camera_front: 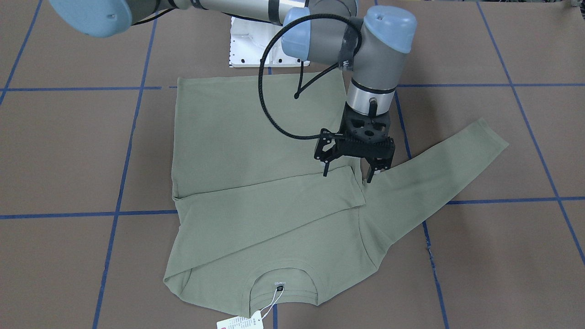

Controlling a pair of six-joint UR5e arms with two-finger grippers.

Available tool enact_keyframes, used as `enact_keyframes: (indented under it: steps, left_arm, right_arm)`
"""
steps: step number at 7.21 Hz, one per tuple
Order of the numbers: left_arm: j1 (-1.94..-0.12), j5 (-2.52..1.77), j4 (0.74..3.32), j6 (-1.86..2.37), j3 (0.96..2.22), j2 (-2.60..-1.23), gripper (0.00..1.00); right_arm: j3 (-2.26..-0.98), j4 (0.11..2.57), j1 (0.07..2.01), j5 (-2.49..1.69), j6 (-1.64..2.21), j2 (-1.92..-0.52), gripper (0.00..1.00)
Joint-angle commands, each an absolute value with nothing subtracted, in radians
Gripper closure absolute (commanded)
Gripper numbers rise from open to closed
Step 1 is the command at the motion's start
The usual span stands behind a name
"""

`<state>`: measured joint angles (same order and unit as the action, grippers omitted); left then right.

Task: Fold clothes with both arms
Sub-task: 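Carry the grasped cuff across the shirt toward the collar and release, then raise the right gripper away while the left gripper moves to the other cuff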

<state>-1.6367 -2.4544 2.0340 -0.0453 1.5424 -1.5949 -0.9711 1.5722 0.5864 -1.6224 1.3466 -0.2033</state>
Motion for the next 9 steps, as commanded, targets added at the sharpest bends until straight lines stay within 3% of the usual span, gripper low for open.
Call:
enact_keyframes:
  steps: [1,3,7,9]
  left_arm:
    - [-1.635,-2.457,2.114,-0.006,1.536,-1.586,0.0]
    - [-1.605,-2.459,2.276,0.017,1.533,-1.537,0.0]
    - [-1.462,-2.417,2.483,0.144,1.563,-1.404,0.0]
    - [-1.326,-2.302,2.609,0.167,1.571,-1.31,0.0]
  right_arm:
    - [-1.015,1.619,0.766,-1.866,1.135,-0.306,0.0]
    - [-1.168,1.719,0.93,-2.021,0.865,-0.465,0.0]
    - [-1.596,1.698,1.126,-2.173,0.416,-1.017,0.0]
    - [-1.652,1.628,1.141,-2.181,0.426,-1.116,0.0]
